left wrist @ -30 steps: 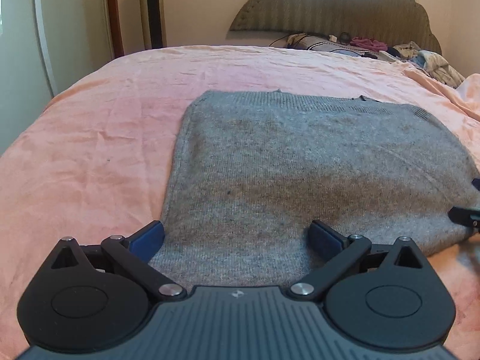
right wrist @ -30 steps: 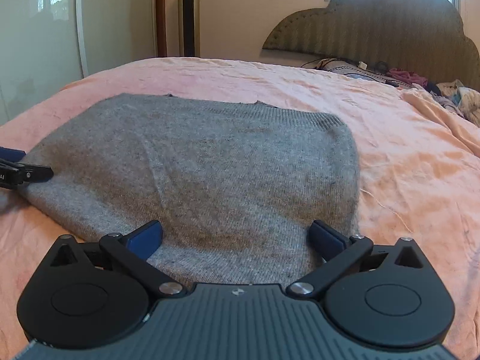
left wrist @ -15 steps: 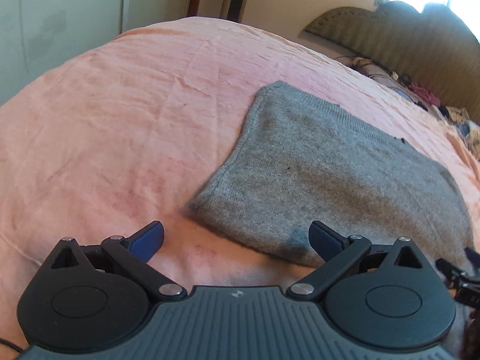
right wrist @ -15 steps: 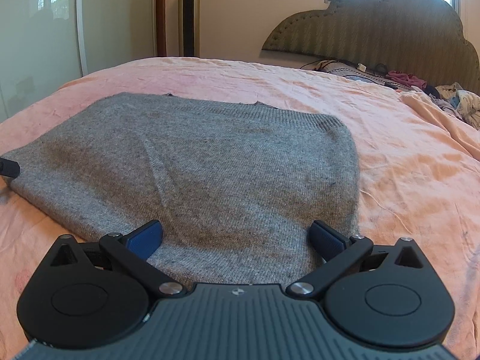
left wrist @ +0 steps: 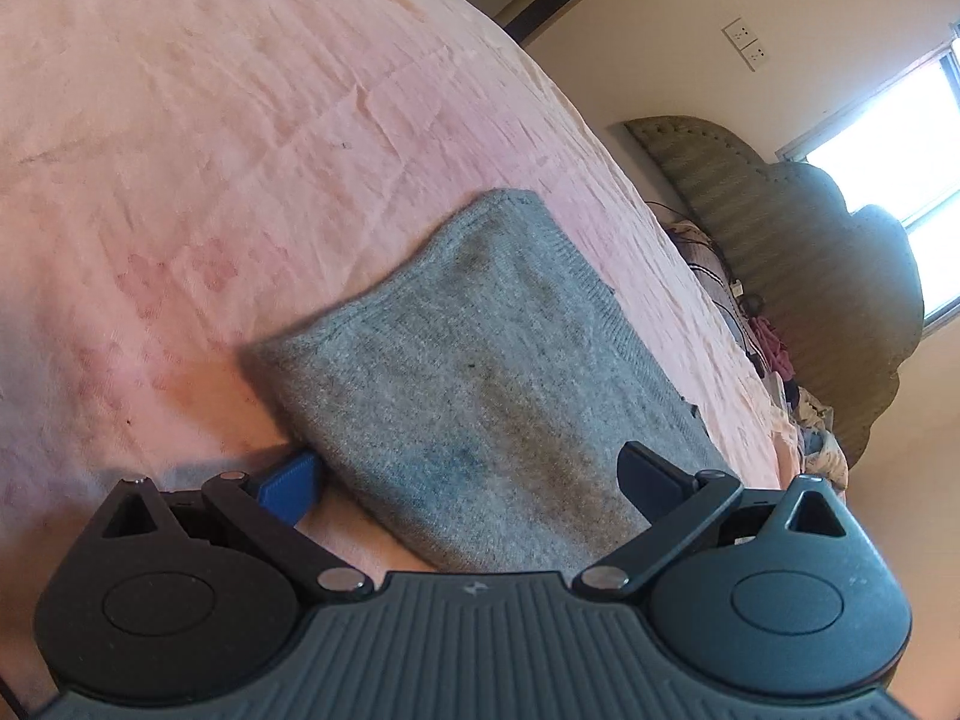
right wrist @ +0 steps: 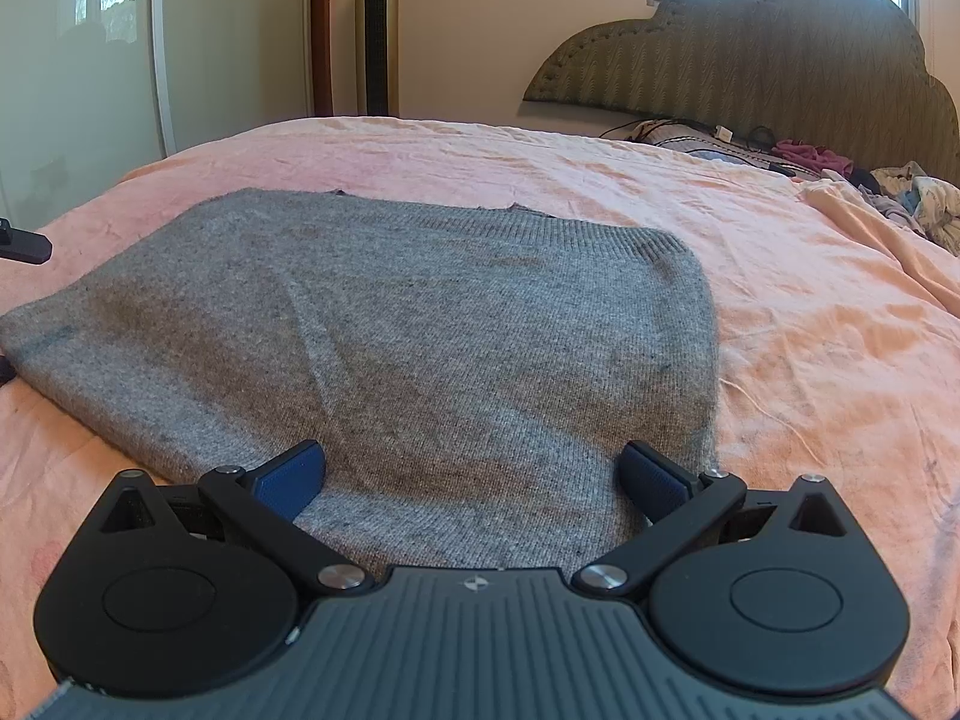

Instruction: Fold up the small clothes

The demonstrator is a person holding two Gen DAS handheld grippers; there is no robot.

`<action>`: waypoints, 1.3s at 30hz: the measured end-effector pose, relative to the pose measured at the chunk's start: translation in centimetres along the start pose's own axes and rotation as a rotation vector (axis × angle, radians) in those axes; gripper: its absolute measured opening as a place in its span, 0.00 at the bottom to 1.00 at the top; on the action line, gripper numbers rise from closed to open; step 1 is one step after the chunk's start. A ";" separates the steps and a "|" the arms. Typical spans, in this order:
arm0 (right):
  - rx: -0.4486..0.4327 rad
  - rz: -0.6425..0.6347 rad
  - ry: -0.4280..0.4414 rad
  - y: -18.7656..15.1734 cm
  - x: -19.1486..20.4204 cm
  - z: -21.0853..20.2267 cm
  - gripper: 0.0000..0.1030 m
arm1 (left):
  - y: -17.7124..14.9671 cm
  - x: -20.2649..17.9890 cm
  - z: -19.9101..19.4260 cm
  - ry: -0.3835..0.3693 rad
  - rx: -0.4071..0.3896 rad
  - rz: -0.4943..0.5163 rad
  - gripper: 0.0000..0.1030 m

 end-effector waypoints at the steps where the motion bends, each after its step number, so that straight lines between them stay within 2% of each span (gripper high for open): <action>1: 0.000 0.001 0.000 0.0 0.0 0.0 1.00 | 0.1 0.1 0.1 0.005 -0.004 0.000 1.00; 5: 0.000 0.004 0.000 0.0 0.1 0.0 1.00 | 0.2 0.0 0.2 0.018 -0.018 -0.004 0.99; 9: 0.000 0.005 0.000 0.0 0.1 0.0 1.00 | 0.3 0.2 0.1 0.038 -0.030 0.002 0.90; 24: -0.001 0.005 -0.001 0.0 0.1 0.0 1.00 | 0.5 0.6 -0.1 0.029 -0.052 -0.036 0.89; 26: -0.001 0.005 0.000 0.0 0.1 0.0 1.00 | 0.6 0.7 0.1 0.048 -0.053 -0.027 0.67; 27: -0.001 0.005 0.000 0.0 0.1 0.0 1.00 | 0.6 0.9 0.4 0.068 -0.048 -0.020 0.52; 28: -0.001 0.005 0.000 0.0 0.1 0.0 1.00 | 0.8 1.1 0.4 0.072 -0.052 -0.019 0.48; 31: -0.001 0.006 0.000 0.0 0.1 0.0 1.00 | 1.1 1.2 0.6 0.067 -0.052 -0.025 0.47; 32: -0.001 0.006 0.000 0.0 0.1 0.0 1.00 | 1.1 1.3 0.6 0.079 -0.056 -0.020 0.42; 33: -0.001 0.006 0.000 0.0 0.0 0.0 1.00 | 1.0 1.5 0.8 0.103 -0.051 -0.006 0.22; 34: -0.001 0.007 0.001 0.0 0.0 0.0 1.00 | 0.9 1.8 1.1 0.134 -0.039 0.017 0.07; 39: -0.006 0.023 0.009 0.1 0.0 0.0 1.00 | 0.8 0.0 1.1 0.196 -0.065 0.158 0.05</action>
Point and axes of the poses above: each gripper's, at about its wrist camera, not at the fingertips, and z roughly the way its jaws point, x to its left, y to its top, the point moved 9 cm from there along z, roughly the way its jaws point, and after that the axes turned 5 degrees about -x, right-handed, at the moved point
